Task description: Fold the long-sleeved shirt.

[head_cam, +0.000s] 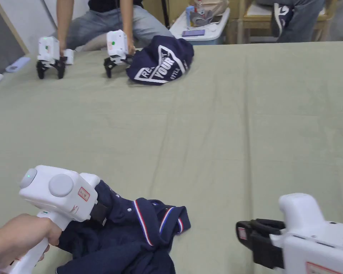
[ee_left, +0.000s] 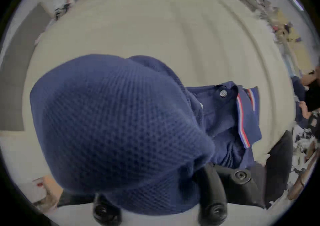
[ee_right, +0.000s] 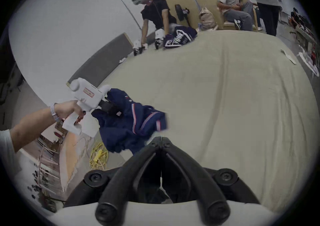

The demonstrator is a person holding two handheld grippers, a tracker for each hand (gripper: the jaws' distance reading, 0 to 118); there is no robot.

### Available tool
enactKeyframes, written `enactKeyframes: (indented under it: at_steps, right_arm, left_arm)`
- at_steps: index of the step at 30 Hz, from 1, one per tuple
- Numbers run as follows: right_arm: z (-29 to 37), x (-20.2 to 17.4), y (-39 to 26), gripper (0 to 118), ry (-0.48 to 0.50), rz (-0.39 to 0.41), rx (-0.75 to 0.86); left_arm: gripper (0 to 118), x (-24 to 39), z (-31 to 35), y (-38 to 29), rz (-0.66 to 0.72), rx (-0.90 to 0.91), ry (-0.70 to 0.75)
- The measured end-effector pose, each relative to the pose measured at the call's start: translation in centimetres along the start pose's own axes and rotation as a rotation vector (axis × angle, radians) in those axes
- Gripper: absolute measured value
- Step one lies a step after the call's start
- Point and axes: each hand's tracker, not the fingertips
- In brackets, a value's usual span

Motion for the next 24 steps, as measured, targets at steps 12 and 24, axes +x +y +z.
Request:
enactKeyframes:
  at_steps: [12,24]
  right_arm:
    - [-4.5,-6.1,2.7,1,0.094,0.089,-0.045]
    - [-0.9,-4.6,-0.2,1,0.014,0.045,-0.007]
  left_arm:
    - [77,-16.7,3.3,-3.1,0.056,-0.215,0.403]
    - [18,-20.1,10.5,-7.7,0.41,0.206,0.001]
